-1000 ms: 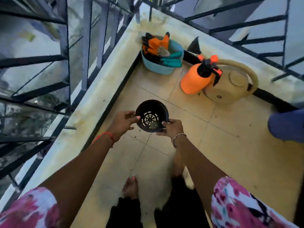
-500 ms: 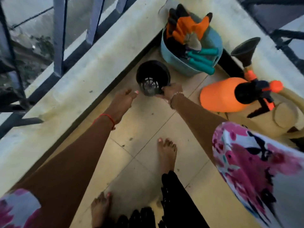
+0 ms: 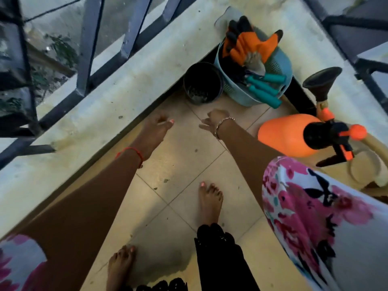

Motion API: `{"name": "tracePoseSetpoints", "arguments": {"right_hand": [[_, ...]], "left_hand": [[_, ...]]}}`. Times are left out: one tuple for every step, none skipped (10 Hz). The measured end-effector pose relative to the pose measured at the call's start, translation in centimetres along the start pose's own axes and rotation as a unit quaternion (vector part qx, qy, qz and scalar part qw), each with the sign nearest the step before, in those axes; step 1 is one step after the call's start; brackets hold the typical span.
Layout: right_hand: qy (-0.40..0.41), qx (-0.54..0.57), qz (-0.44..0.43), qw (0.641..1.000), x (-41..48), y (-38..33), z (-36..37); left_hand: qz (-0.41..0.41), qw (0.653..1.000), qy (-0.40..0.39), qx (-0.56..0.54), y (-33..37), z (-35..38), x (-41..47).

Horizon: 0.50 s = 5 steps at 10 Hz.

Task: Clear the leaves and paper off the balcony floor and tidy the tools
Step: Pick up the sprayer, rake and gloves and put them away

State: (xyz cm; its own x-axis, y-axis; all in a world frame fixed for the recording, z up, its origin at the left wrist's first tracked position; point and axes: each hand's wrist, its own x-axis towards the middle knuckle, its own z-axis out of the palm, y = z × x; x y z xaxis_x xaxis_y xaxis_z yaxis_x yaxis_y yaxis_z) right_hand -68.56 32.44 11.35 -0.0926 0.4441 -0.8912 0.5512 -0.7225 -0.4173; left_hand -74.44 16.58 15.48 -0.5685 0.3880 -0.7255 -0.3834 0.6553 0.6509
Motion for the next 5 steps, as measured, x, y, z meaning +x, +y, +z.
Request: {"name": "tracePoseSetpoints", "arguments": {"right_hand": [[-0.019,-0.045,0.018,0.999,-3.0,0.5,-0.2],[-0.034,-0.1,-0.035,0.994,-8.5,0.0,-0.2],[-0.004,-0.184,-0.116,0.976,-17.4,-1.8,-0.7],[0.031,-0.232,-0.196,0.952,-28.3,-3.3,-1.8],[0.048,-0.302,-0.316,0.898,-41.8,-4.5,-3.3]], "left_hand": [[0.017,0.999,-0.015,0.028,1.2,-0.9,-2.3],[0.058,0.996,-0.026,0.056,4.4,-3.2,-6.7],[0.123,0.988,-0.034,0.087,9.4,-6.1,-12.8],[0.178,0.974,-0.044,0.134,14.9,-9.0,-20.9],[0.266,0.94,-0.065,0.202,19.8,-12.1,-30.9]]}}
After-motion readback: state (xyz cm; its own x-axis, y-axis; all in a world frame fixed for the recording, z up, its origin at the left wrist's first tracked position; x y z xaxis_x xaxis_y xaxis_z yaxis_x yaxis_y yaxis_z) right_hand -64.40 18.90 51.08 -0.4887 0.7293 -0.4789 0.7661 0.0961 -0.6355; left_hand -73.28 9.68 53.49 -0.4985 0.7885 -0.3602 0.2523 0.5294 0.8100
